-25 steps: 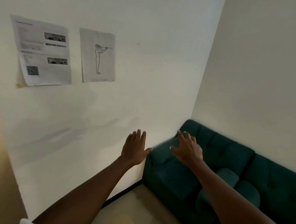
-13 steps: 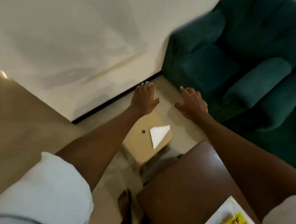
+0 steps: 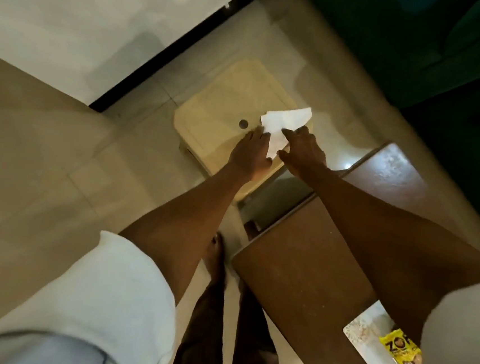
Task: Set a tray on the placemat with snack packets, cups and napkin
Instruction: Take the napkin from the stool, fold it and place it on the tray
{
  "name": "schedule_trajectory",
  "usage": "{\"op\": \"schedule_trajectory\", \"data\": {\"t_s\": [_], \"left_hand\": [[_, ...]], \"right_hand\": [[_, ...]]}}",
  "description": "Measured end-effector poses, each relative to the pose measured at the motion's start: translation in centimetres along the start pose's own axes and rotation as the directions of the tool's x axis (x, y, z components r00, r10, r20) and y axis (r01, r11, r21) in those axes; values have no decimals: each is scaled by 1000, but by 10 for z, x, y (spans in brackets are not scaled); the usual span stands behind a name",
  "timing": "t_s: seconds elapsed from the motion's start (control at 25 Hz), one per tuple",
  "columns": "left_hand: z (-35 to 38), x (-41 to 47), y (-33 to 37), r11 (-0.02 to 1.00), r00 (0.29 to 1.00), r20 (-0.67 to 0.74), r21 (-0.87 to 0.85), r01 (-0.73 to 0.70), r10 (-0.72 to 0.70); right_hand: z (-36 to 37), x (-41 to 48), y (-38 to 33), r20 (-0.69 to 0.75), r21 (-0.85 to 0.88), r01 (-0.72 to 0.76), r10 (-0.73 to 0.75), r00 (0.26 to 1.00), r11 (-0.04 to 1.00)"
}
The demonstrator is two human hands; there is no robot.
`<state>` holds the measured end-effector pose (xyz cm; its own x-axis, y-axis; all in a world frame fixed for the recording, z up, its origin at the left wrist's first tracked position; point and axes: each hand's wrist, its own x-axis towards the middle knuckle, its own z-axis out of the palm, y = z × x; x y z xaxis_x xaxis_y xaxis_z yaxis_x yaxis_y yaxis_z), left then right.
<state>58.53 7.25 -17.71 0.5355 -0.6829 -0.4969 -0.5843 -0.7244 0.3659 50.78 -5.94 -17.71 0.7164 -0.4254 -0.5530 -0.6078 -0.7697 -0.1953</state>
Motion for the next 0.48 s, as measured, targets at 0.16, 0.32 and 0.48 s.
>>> {"op": "schedule_trajectory", "data": {"t_s": [0.16,0.32,0.48], "left_hand": [[13,3,-2,998,992,-118,54,-32,38],[16,3,2,999,990,-137,17,-31,33],[10,13,6,998,986,-164,-31,-47,41]], "right_hand": [[13,16,-12,-125,116,-62,76,989,991],[10,29,-20,-114,499,-223,318,941,837],[1,40,-32,32,802,-343,539,842,488]]}}
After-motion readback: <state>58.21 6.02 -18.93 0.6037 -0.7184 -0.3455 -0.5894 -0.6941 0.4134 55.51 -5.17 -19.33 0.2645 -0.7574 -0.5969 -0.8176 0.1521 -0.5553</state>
